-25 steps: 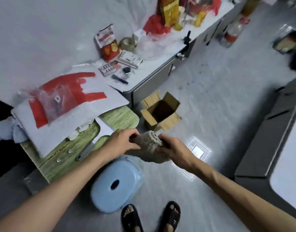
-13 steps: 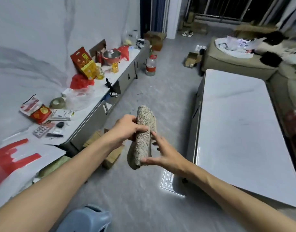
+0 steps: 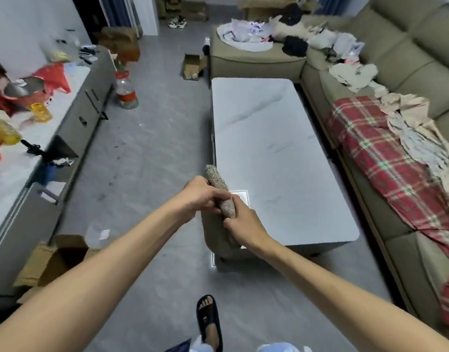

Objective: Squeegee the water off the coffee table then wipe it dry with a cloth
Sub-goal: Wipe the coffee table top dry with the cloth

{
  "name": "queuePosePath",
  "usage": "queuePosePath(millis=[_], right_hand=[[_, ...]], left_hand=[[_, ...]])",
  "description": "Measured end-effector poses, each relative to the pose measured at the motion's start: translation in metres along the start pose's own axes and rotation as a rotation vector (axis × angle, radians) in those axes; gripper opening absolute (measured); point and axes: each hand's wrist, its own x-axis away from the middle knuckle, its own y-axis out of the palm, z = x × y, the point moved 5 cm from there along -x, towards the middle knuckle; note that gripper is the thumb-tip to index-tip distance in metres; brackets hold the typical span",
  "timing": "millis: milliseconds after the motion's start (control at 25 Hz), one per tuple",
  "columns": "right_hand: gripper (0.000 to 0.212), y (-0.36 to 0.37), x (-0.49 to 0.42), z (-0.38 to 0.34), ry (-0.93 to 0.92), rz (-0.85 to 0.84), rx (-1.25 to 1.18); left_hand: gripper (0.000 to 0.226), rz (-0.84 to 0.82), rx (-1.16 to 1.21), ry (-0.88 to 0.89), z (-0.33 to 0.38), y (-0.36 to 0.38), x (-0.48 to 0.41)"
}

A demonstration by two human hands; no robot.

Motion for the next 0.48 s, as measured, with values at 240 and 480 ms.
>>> queuePosePath(millis=[240,480], right_hand=[[0.023,-0.055,-0.073,0.144,0.406,0.071,-0.297],[0.006,-0.131,-0.103,0.26,0.676,0.283,-0.356]], left_hand=[[0.007,-0.184,-0.089,-0.079,-0.017,0.088,-0.122],[0.008,-0.123,-0.177,-0.125,-0.058,0.126,-0.199]])
